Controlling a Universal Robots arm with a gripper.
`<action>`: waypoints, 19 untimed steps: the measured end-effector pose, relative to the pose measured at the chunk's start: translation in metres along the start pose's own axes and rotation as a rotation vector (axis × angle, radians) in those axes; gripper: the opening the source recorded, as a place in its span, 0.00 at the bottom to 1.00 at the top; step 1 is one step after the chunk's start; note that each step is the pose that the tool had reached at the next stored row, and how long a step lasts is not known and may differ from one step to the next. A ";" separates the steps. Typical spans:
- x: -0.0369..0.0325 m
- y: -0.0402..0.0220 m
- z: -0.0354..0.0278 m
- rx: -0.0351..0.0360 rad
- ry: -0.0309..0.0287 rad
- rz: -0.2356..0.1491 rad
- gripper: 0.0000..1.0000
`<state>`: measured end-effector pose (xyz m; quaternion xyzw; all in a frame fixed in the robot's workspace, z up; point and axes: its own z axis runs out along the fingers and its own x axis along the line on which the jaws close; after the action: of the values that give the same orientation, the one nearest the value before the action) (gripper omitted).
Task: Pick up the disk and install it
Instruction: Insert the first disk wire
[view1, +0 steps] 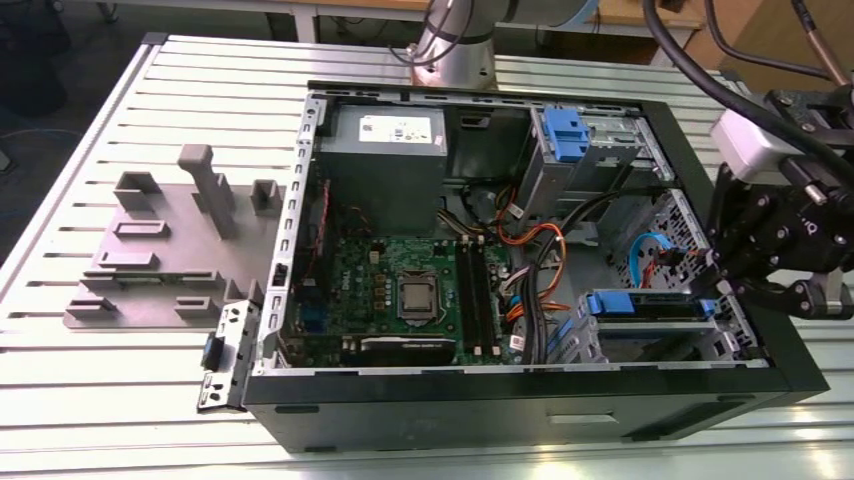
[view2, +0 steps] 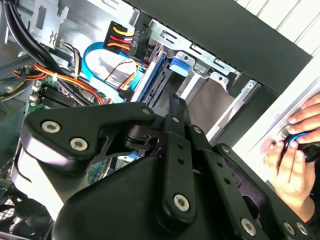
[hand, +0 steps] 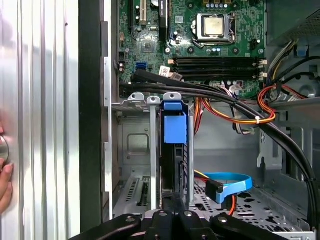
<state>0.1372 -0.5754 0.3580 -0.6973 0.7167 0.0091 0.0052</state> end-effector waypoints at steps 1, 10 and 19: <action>-0.0005 -0.0002 -0.0007 0.0000 -0.0003 0.000 0.11; -0.0072 -0.0061 -0.0025 -0.0050 0.0019 0.000 0.11; -0.0192 -0.0089 -0.0023 -0.0085 0.0021 0.000 0.11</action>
<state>0.1466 -0.5565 0.3607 -0.6972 0.7167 0.0114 0.0014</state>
